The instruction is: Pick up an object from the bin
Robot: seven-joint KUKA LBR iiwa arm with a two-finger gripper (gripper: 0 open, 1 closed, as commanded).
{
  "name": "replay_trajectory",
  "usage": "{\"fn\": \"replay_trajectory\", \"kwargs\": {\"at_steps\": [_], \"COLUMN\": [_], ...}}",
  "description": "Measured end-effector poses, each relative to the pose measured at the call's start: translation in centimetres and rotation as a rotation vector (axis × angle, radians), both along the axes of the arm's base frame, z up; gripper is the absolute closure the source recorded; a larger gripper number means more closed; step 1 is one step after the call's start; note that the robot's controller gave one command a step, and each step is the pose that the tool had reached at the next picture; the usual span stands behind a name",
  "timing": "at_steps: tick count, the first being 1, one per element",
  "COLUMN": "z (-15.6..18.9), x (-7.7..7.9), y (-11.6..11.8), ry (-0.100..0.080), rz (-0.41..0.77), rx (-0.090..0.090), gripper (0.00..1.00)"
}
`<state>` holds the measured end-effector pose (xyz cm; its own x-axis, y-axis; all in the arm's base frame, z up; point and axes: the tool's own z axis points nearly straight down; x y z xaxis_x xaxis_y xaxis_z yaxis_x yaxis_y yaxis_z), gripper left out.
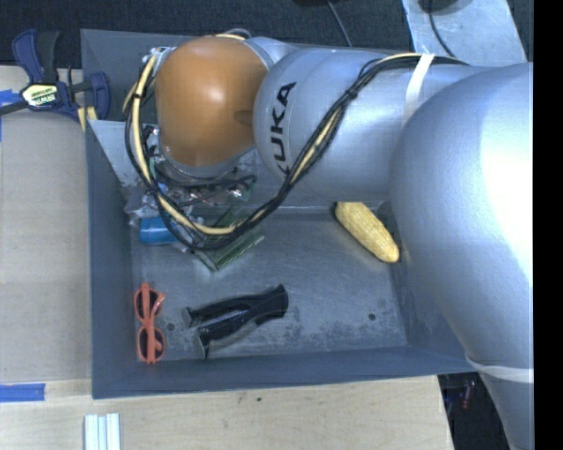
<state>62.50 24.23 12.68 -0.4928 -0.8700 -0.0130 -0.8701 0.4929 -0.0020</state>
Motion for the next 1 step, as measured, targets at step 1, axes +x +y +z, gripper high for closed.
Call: {"fn": "replay_trajectory", "kwargs": {"at_steps": [1], "z": [0.39], "x": [-0.03], "y": [0.00], "ry": [0.001], "rz": [-0.001], "rx": [0.000], "gripper": [1.00]}}
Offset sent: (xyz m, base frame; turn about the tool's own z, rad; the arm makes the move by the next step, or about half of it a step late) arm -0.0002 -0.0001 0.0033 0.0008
